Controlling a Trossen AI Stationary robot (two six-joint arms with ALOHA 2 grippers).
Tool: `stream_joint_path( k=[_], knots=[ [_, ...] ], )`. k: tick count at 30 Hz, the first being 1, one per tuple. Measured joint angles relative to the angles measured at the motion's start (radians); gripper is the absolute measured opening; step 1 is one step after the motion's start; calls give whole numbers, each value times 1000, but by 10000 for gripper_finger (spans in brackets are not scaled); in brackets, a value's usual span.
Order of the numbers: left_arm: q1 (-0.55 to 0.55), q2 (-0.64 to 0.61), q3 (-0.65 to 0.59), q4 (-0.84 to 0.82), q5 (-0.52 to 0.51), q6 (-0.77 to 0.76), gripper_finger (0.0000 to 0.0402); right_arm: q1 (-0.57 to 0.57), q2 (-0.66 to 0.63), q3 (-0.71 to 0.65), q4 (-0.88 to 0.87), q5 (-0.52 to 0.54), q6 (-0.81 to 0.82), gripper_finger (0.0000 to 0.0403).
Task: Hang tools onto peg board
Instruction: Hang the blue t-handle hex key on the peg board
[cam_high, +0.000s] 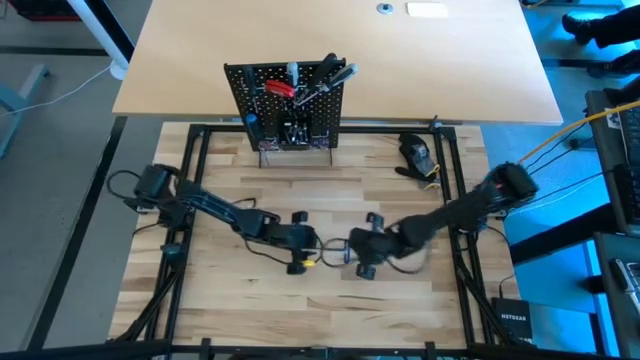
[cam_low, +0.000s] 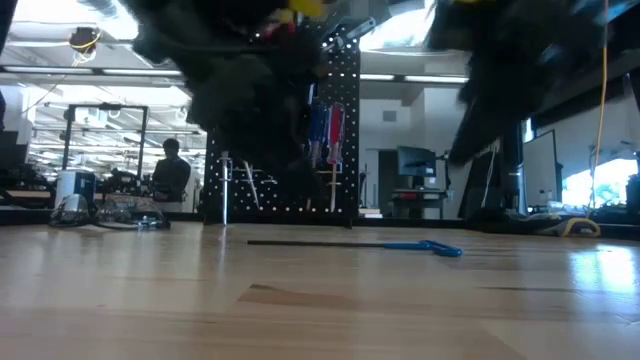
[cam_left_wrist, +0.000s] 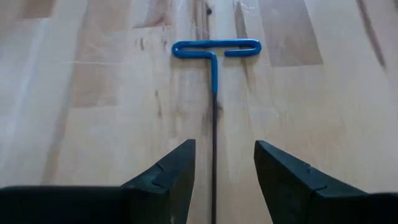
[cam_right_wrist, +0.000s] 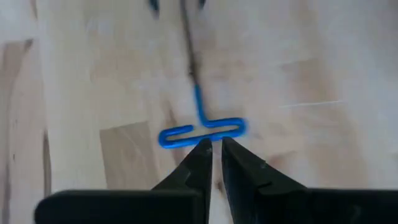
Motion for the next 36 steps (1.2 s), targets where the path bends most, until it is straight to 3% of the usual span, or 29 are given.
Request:
stream_joint_path(
  k=[7, 14, 20, 25, 29, 34, 36],
  knots=[
    [39, 135, 159, -47, 13, -12, 155, 182, -185, -60, -48, 424, 144, 32],
    [76, 252, 300, -55, 113, 3, 155, 262, -203, -64, -46, 611, 178, 32],
    [89, 346, 364, -52, 171, 4, 155, 264, -204, -64, -46, 613, 189, 32],
    [90, 363, 370, -95, 123, 9, 146, 264, -203, -63, -45, 612, 190, 33],
    [95, 364, 370, -104, 118, 15, 106, 264, -203, -63, -42, 613, 191, 33],
    [95, 366, 368, -110, 107, 54, 21, 264, -203, -63, -39, 614, 192, 33],
    [95, 367, 367, -110, 98, 67, 9, 264, -203, -63, -38, 614, 192, 33]
  ],
)
